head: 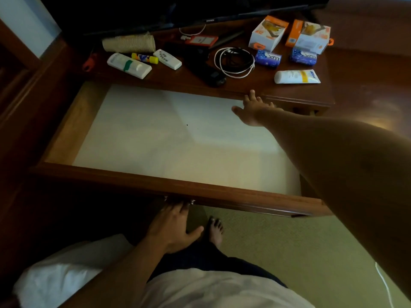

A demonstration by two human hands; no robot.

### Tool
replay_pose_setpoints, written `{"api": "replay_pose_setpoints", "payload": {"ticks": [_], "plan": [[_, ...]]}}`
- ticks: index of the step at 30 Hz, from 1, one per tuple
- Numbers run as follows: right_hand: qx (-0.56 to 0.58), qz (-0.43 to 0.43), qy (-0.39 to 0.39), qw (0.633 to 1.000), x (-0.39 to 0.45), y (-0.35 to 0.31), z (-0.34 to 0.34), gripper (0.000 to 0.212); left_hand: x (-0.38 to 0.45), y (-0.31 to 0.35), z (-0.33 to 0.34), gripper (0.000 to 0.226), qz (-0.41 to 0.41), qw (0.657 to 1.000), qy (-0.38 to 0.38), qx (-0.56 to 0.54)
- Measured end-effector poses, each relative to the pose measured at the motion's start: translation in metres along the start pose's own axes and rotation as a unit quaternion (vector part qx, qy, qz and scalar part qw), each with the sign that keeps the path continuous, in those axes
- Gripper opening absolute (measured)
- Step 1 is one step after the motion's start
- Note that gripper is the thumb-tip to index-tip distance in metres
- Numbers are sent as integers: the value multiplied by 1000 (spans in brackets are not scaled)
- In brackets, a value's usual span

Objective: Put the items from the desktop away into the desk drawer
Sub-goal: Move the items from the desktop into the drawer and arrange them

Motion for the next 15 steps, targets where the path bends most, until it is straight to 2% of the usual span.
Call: {"api": "replay_pose_setpoints", "payload": {"ticks": [2,4,7,9,12,15], "plan": [[-4,-6,2,1000,-6,-1,4,81,-9,7,-8,93,26,999,33,-10],[-1,-13,-1,1000,-13,-3,7,81,-19,18,-29,85,85,991,103,-32],[-1,-25,-3,1000,-21,-8,9,79,-22,28,-64,60,181,951,239,-69],[9,-33,-1,999,-26,-11,7,77,-6,33,-89,58,182,947,256,-70],[32,-47,17,998,-32,-13,-3,70,36,35,-122,67,146,954,258,-37],[61,-60,33,996,-34,-10,-16,61,82,40,-150,63,147,956,252,-10]]}}
Point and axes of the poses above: each hand's wrist, its own x-axis towards the middle knuckle, its own z-axis out of the palm, y = z × x, the point moved 6 cm from there along x, towards the middle knuckle, and after that the axes turned 9 degrees about y, right-handed, at the moved point
